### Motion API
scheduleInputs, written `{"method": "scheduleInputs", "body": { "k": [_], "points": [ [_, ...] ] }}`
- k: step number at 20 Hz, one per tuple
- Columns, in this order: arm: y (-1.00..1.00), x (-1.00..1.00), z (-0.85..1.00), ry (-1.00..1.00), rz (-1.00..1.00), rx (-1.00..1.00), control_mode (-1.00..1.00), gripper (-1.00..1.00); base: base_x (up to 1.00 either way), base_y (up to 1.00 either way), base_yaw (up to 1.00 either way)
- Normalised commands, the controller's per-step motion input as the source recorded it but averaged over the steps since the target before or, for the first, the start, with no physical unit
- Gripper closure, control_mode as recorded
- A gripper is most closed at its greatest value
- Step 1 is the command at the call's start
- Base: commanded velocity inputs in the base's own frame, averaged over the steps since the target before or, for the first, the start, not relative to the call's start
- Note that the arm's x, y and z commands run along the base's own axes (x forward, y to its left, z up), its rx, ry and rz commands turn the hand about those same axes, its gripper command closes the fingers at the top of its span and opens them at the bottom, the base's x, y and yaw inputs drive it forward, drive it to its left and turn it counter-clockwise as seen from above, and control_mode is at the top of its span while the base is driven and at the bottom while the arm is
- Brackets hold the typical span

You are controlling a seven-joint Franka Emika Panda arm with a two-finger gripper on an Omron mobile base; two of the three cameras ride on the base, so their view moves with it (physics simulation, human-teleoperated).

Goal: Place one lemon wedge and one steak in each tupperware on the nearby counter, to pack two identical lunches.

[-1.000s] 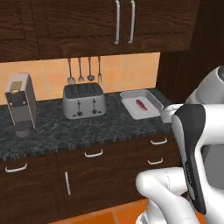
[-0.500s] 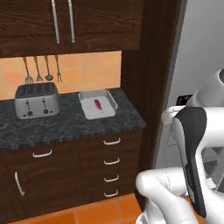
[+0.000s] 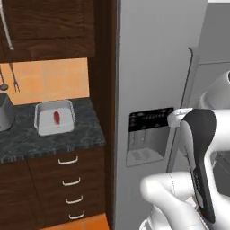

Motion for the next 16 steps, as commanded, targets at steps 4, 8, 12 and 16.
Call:
{"method": "scheduleInputs", "body": {
  "k": [4, 8, 12, 16],
  "points": [
    [0.0, 0.0, 0.0, 0.0, 0.0, 0.0, 1.0, -1.0, 0.63, -0.57, 0.0],
    [0.0, 0.0, 0.0, 0.0, 0.0, 0.0, 1.0, -1.0, -0.01, -0.72, 0.0],
    [0.0, 0.0, 0.0, 0.0, 0.0, 0.0, 1.0, -1.0, 0.17, -0.41, -0.01],
    [0.0, 0.0, 0.0, 0.0, 0.0, 0.0, 1.0, -1.0, 0.18, -0.4, -0.01]
  ]
}}
